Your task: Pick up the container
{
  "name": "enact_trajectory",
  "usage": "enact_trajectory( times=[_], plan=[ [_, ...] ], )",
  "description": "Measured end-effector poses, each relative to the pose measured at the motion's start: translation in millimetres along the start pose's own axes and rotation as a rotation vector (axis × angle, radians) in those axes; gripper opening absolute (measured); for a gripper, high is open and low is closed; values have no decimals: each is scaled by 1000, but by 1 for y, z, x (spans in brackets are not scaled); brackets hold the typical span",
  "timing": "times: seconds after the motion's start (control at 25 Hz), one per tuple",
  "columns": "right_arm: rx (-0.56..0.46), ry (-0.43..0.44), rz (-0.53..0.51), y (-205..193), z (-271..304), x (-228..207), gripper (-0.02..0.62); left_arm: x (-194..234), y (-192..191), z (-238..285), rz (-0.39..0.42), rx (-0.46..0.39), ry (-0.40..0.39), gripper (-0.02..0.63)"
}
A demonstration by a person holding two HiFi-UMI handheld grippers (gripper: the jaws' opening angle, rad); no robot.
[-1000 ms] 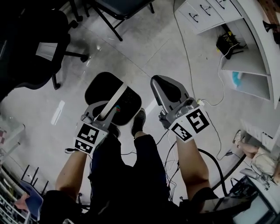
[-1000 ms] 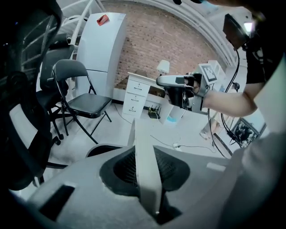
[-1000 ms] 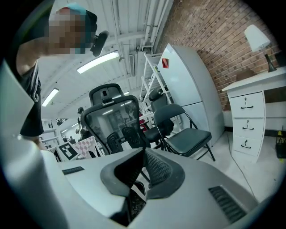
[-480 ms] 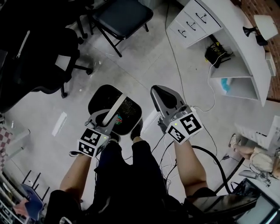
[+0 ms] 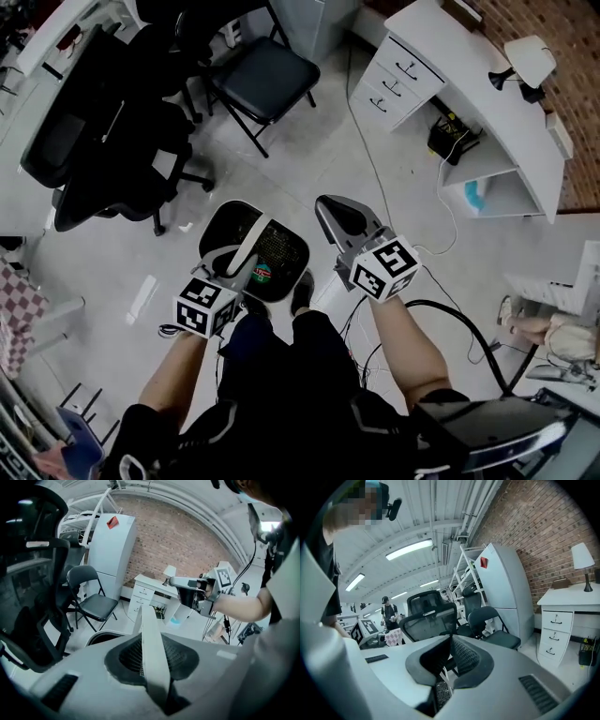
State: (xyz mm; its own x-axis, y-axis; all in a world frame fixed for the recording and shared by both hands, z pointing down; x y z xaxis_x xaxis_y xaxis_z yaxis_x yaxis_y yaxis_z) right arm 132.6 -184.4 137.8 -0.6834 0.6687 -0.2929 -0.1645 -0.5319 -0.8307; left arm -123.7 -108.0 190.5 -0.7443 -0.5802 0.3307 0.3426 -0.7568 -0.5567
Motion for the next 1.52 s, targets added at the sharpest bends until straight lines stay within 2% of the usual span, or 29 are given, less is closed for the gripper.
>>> enact_trajectory(
  times=[0.24,0.44,0.64,0.88,1.24,1.52],
  plan=[
    [-52,4,29,24,-22,14,18,-23,15,-45,-12,-23,9,75],
    [-53,-9,30,28,-44,23,18,-38,20,-64,-41,-47,4,75],
    [-57,-28,-6,35,-58,30,18,-36,33,-78,-31,-62,18,75],
    [-92,-62,-59,49,-74,37,15,-45,45,-87,-10,-70,36,75],
    [-92,-117,-88,56,-84,42,9,-44,52,-96,-54,-108,44,75],
    [-93,-124,-111,58,-84,47,8,-47,58,-96,-24,-120,47,75]
  ],
)
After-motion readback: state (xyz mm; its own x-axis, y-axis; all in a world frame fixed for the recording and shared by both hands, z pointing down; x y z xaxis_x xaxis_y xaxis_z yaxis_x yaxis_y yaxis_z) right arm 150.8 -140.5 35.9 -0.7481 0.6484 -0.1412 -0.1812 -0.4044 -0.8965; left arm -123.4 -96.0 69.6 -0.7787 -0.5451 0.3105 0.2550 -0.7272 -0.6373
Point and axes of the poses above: the fingertips, and each gripper's own axes: z forward along the fingers, x to its left, y out of its top, the point moved 10 cm from there along -z, backward along the fingers, and after that the axes turned 15 degrees about x, right-handed, at the moved point
